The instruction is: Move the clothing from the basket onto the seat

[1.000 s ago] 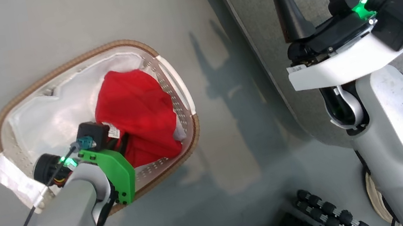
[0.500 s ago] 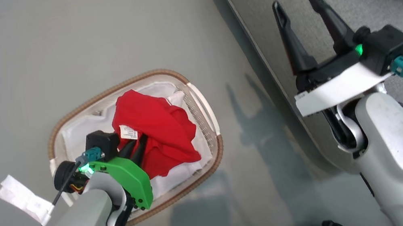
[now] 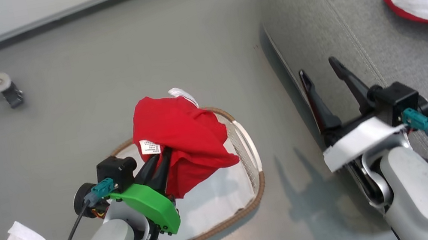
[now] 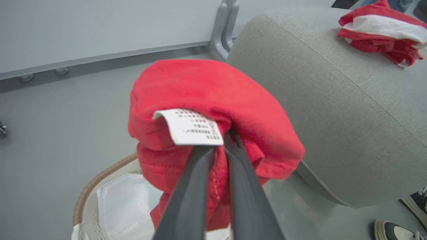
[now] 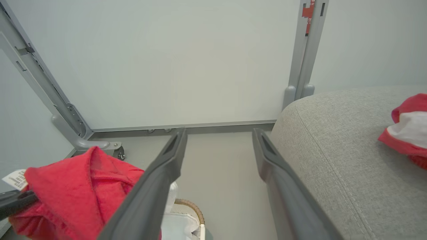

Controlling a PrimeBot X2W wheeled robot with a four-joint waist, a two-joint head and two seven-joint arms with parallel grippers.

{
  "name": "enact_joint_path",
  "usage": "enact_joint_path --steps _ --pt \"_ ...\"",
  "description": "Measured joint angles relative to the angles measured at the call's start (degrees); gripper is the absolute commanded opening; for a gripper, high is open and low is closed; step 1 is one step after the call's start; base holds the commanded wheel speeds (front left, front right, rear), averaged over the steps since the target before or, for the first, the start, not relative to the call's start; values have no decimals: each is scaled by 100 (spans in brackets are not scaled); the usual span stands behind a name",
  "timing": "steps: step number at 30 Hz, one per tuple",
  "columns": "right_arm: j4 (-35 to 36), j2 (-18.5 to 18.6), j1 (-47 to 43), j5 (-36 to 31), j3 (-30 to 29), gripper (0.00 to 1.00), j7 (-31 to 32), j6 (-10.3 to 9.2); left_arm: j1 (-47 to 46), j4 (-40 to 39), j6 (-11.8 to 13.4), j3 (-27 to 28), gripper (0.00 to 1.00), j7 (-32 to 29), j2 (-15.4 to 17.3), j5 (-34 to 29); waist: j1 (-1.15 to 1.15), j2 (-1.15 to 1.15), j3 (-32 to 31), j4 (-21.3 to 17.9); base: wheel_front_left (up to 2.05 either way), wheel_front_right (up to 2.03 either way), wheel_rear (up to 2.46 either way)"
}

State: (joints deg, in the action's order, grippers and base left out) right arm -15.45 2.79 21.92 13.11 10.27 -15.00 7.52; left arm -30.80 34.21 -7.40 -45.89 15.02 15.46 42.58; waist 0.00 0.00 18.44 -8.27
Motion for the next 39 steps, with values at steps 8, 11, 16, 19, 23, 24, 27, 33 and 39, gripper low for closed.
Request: enact_joint_path --steps 8,11,16,19,23,24,27,33,39 --pt "-265 -1 -464 -9 -34 100 0 0 350 -782 0 658 0 0 -126 -423 0 0 -626 267 0 0 0" --pt "-338 0 -632 -4 -43 100 0 0 469 -1061 0 864 0 0 -201 -548 0 0 -858 345 0 0 0" --pt "-396 0 -907 7 -32 100 0 0 628 -1555 0 1176 0 0 -285 -765 0 0 -1227 452 0 0 0" --pt "-405 0 -1040 34 -25 100 0 0 730 -1794 0 1325 0 0 -334 -846 0 0 -1411 497 0 0 0" --pt "-402 0 -1161 52 -3 100 0 0 823 -1994 0 1399 0 0 -353 -933 0 0 -1599 542 0 0 0" --pt "-402 0 -1178 52 5 100 0 0 848 -2024 0 1406 0 0 -354 -946 0 0 -1632 551 0 0 0" --pt "-382 3 -1182 53 92 100 0 0 902 -2079 0 1417 0 0 -368 -971 0 0 -1663 562 0 0 0" --pt "-96 2 -977 74 636 100 0 0 956 -2112 0 1396 0 0 -385 -982 0 0 -1597 547 0 0 0" --pt "328 0 -551 91 1452 100 0 0 961 -2097 0 1376 0 0 -391 -976 0 0 -1537 553 0 0 0"
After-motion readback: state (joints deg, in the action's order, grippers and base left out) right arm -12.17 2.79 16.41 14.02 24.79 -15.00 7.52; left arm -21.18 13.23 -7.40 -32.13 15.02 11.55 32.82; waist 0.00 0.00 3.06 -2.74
